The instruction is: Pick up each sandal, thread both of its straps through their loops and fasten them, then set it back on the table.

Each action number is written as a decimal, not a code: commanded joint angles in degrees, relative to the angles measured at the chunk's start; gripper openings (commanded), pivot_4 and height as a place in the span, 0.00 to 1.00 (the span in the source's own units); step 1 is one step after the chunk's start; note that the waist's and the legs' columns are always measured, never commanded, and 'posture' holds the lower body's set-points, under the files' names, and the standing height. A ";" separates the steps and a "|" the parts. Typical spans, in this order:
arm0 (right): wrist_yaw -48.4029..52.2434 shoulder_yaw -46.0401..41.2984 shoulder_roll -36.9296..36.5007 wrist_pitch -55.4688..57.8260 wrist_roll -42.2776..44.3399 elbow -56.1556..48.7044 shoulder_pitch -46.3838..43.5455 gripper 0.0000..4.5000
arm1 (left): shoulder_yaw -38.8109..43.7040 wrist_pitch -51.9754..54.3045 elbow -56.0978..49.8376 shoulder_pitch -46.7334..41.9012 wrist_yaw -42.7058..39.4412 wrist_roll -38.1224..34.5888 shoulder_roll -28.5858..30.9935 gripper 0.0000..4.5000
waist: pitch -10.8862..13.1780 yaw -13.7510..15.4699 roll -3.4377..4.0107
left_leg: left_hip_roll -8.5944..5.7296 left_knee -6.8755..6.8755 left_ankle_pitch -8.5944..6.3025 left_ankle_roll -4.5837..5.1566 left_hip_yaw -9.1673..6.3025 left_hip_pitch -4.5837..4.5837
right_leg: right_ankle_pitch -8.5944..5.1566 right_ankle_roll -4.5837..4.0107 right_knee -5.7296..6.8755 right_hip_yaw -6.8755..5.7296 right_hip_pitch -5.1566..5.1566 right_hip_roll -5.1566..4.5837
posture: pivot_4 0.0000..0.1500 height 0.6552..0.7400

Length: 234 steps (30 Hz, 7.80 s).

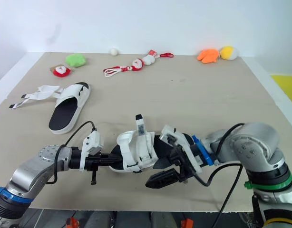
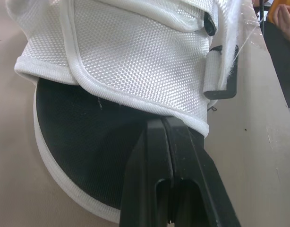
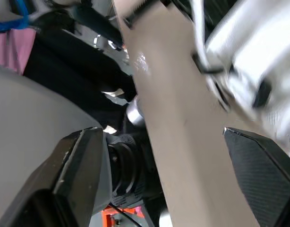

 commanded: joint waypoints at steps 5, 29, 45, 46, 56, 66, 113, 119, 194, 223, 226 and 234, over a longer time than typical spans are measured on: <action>-11.45 -0.39 7.67 0.19 -4.03 -2.62 5.23 1.00 | -2.26 2.39 0.70 1.61 0.50 1.06 0.45 0.00 | -0.04 -0.06 -0.03 | -0.01 0.02 0.00 0.00 0.05 -0.01 | 0.03 0.03 0.00 0.04 -0.01 -0.02 | 1.00 1.00; -26.02 -5.38 19.85 0.25 5.69 -1.99 7.15 0.09 | -2.14 2.40 1.06 1.32 -0.16 1.25 0.96 0.00 | -0.15 -0.21 -0.07 | 0.08 -0.06 0.00 0.00 0.04 0.08 | 0.03 -0.05 0.00 0.03 0.03 0.07 | 1.00 1.00; -21.66 -0.19 6.88 0.09 12.68 -1.40 12.41 0.01 | -2.27 2.52 0.64 1.56 -0.32 1.15 1.23 0.00 | -0.16 -0.13 -0.07 | 0.05 -0.04 -0.05 0.04 0.04 0.07 | -0.05 -0.06 0.00 0.04 0.04 0.05 | 1.00 1.00; -21.20 -0.17 6.81 -0.39 12.73 -1.79 12.31 0.01 | -2.29 2.55 0.57 1.61 -0.28 1.13 1.22 0.00 | -0.16 -0.12 -0.07 | 0.05 -0.04 -0.05 0.04 0.04 0.07 | -0.05 -0.06 0.00 0.04 0.05 0.05 | 1.00 1.00; -3.87 -1.42 -6.50 -19.15 -1.73 -11.54 14.64 0.55 | -2.41 2.54 1.08 1.07 -0.40 1.21 1.15 0.00 | -0.15 0.03 -0.02 | 0.03 -0.04 -0.07 0.04 0.04 0.05 | -0.09 -0.01 0.00 0.03 0.04 0.02 | 1.00 1.00; 30.77 -3.50 -7.65 -117.69 -51.55 3.47 30.36 0.99 | -2.40 1.89 1.70 1.43 -0.72 1.40 1.21 0.00 | -0.27 -0.04 -0.12 | 0.04 0.05 -0.28 -0.26 0.09 0.24 | -0.32 0.37 -0.01 -0.02 0.25 -0.03 | 1.00 1.00; -5.17 12.76 5.31 -175.64 -104.66 22.65 7.60 0.99 | -2.51 2.63 0.76 1.89 -0.18 0.88 1.19 0.00 | -0.32 -0.14 -0.01 | 0.03 -0.02 -0.28 -0.29 0.17 1.33 | -0.36 -0.14 0.21 0.15 1.19 -0.01 | 1.00 1.00; -5.78 15.39 4.37 -175.08 -106.14 21.02 7.24 0.56 | -2.45 2.86 0.31 2.29 -0.12 0.74 1.34 0.00 | -0.32 -0.14 0.00 | 0.03 -0.03 -0.28 -0.30 0.17 1.33 | -0.37 -0.14 0.21 0.15 1.19 -0.01 | 1.00 1.00; 5.27 22.48 16.82 -36.09 -41.13 26.14 -27.36 0.02 | -3.67 0.18 4.21 -1.26 -0.94 2.48 0.18 0.00 | -0.23 -0.24 0.18 | 0.12 0.22 -0.26 -0.09 0.03 0.44 | -0.15 0.11 0.39 0.01 0.29 0.11 | 1.00 1.00; 8.51 29.84 16.07 -50.53 -58.68 24.37 -23.79 0.02 | -3.68 -0.17 4.71 -1.68 -1.53 2.92 0.02 0.00 | -0.24 -0.33 0.19 | 0.15 0.20 -0.20 -0.01 0.05 0.47 | -0.09 0.18 0.40 0.01 0.25 0.13 | 1.00 1.00; 8.69 30.73 15.58 -53.78 -61.55 24.66 -23.32 0.17 | -3.71 -0.12 4.78 -1.79 -1.54 2.95 -0.08 0.00 | -0.24 -0.33 0.19 | 0.15 0.20 -0.16 0.03 0.05 0.47 | -0.06 0.20 0.39 0.01 0.25 0.13 | 1.00 1.00; 9.30 27.46 17.89 -58.97 -63.74 24.72 -22.04 0.97 | -3.54 0.02 4.63 -1.68 -1.50 2.93 -0.21 0.00 | -0.25 -0.24 0.18 | 0.12 0.10 -0.16 0.01 0.06 0.46 | -0.11 0.12 0.38 0.01 0.25 0.11 | 1.00 1.00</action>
